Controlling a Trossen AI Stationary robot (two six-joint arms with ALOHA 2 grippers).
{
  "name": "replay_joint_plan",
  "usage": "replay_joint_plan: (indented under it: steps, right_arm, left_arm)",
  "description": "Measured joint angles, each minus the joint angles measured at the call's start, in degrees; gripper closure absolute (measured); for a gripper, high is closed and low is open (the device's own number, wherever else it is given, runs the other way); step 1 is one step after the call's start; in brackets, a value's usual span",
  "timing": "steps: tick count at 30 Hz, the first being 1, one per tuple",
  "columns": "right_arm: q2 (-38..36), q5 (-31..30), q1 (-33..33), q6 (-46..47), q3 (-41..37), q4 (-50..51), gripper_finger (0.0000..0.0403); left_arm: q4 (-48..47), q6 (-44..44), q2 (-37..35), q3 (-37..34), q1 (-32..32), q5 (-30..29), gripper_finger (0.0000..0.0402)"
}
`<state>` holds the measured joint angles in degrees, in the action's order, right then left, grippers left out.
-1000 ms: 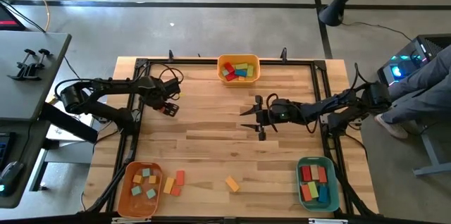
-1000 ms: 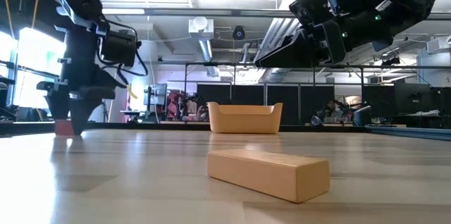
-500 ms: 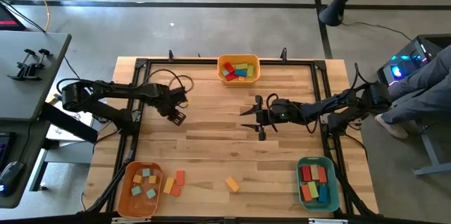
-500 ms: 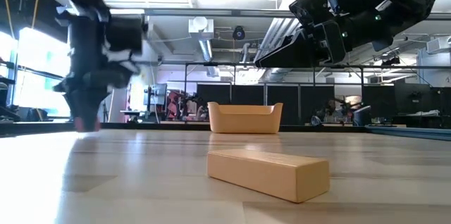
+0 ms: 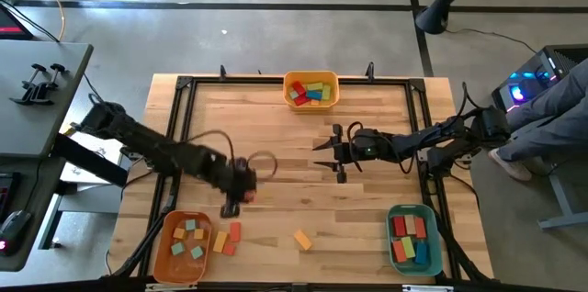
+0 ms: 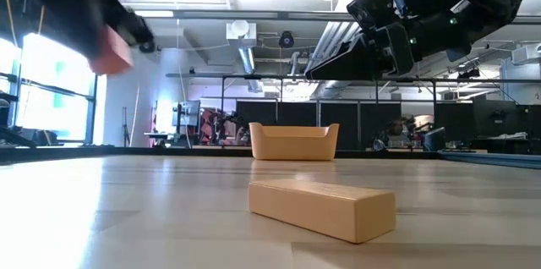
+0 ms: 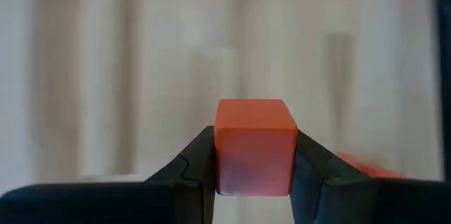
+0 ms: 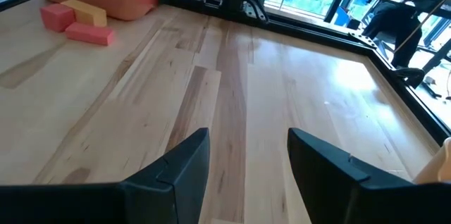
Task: Sort blocks by size
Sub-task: Put the orange square block into the orange bin
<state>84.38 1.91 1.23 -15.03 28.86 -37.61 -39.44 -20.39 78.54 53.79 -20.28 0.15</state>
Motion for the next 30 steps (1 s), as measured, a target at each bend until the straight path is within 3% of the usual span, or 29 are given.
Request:
replay_joint_plan:
  steps: [3, 6, 9, 13, 16, 23, 26, 30]
  right_arm:
    - [0.0, 0.0, 0.0, 0.4, 0.0, -0.2, 0.0215]
    - [0.0, 0.0, 0.0, 1.3, 0.0, -0.4, 0.0215]
    - [0.0, 0.0, 0.0, 1.5, 0.0, -0.5, 0.0215]
    - [0.0, 0.0, 0.0, 1.5, 0.0, -0.8, 0.0215]
    - [0.0, 0.0, 0.0, 1.5, 0.0, -0.8, 0.0215]
    - [0.0, 0.0, 0.0, 1.4, 0.0, -0.8, 0.0215]
    - [0.0, 0.0, 0.0, 1.2, 0.0, -0.9, 0.0215]
    - [0.0, 0.0, 0.0, 1.1, 0.0, -1.0, 0.0215]
  left_arm:
    - [-0.8, -0.2, 3.1, 3.4, -7.1, -0.2, 0.0308]
    - [-6.3, -6.1, 7.6, 7.9, -13.1, -0.1, 0.0308]
    - [-16.6, -18.1, 12.4, 12.9, -18.1, 1.0, 0.0308]
    - [-28.1, -38.4, 17.1, 18.0, -24.2, 7.9, 0.0308]
    - [-26.8, -48.4, 17.8, 18.8, -29.7, 9.4, 0.0301]
    - [-26.4, -71.4, 17.5, 18.9, -41.6, 6.7, 0.0303]
    - [-26.3, -75.0, 18.0, 18.3, -44.3, 2.5, 0.0299]
    - [-26.3, -73.4, 18.2, 15.4, -45.2, -3.0, 0.0297]
